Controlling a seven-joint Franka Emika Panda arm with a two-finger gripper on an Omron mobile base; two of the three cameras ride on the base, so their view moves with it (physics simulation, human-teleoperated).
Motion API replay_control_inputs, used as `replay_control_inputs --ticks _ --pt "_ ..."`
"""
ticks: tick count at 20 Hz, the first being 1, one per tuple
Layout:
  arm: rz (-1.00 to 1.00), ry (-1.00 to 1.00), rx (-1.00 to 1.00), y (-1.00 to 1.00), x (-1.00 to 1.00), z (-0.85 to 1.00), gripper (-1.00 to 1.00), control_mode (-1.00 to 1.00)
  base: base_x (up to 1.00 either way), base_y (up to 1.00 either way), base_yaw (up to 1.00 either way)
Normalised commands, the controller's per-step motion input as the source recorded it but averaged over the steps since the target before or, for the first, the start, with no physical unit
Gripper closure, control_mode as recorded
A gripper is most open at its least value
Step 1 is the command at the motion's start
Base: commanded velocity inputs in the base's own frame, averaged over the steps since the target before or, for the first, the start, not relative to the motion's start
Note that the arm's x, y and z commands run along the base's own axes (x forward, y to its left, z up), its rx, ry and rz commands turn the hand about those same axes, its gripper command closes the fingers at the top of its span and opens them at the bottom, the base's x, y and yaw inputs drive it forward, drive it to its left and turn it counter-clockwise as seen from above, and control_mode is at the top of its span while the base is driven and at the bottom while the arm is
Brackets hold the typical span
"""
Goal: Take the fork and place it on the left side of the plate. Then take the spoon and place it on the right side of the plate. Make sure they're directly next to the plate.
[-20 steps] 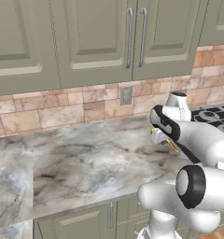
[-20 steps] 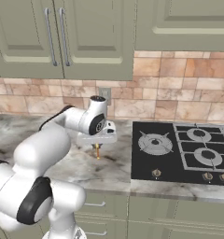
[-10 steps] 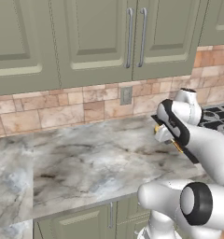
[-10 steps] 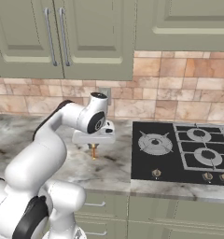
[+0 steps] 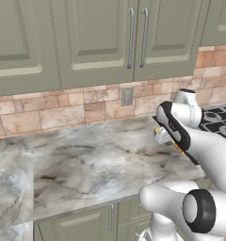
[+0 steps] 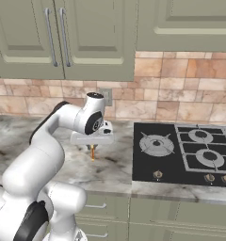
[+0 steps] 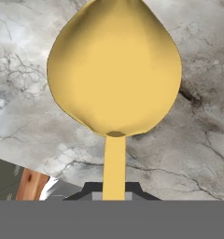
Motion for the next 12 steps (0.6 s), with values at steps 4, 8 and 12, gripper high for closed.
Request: replay_control_inputs --ticks 4,8,12 --pt "0.00 0.00 0.00 0.00 0.00 0.00 1.00 -1.00 0.00 0.00 0.00" --pt "0.00 0.00 0.00 0.00 0.00 0.00 1.00 -1.00 0.00 0.00 0.00" --pt "0.00 0.00 0.00 0.00 0.00 0.00 1.00 1.00 0.00 0.00 0.00"
